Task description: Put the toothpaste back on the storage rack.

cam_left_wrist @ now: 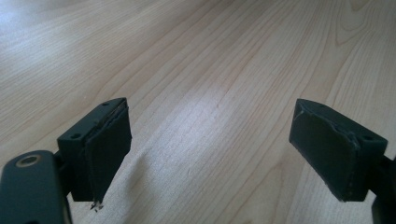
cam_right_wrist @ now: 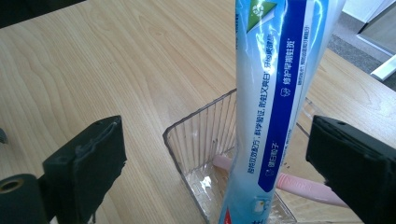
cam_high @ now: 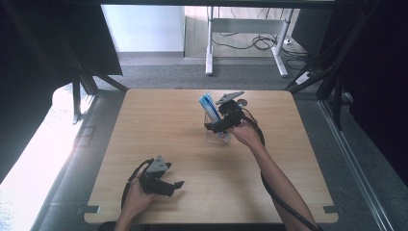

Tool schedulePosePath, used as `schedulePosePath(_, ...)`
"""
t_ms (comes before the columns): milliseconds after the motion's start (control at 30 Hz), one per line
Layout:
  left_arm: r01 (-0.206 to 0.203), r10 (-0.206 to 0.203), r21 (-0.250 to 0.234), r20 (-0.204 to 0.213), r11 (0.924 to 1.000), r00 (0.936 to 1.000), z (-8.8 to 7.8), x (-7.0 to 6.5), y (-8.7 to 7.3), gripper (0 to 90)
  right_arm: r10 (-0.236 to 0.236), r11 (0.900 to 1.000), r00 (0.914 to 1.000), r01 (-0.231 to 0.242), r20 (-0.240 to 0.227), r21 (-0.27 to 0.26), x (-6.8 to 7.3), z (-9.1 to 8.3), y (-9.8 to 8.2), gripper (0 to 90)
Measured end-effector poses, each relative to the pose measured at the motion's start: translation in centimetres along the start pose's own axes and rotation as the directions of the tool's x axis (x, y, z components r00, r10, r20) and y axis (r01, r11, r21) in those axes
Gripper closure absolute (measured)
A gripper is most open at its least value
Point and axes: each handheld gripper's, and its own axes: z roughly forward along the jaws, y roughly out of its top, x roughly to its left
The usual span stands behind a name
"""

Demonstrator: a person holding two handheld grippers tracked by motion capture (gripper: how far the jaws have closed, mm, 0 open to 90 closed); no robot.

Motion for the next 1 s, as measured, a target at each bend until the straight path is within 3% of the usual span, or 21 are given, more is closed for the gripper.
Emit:
schedulePosePath(167,-0.001,0.001,0.001,0.002,1.0,1.0,0.1,0.0,0.0,13.1,-0.004,1.0,1.0,0.004,0.005,0.016,0.1,-0.2,-0.3,0.0)
schedulePosePath(1000,0.001,-0.001,-0.002,0.003,1.0,1.0,0.2,-0.1,0.0,13.1,0.002,1.0,1.0,-0.002,0.005,-0.01,0.7,-3.1,-2.2,0.2)
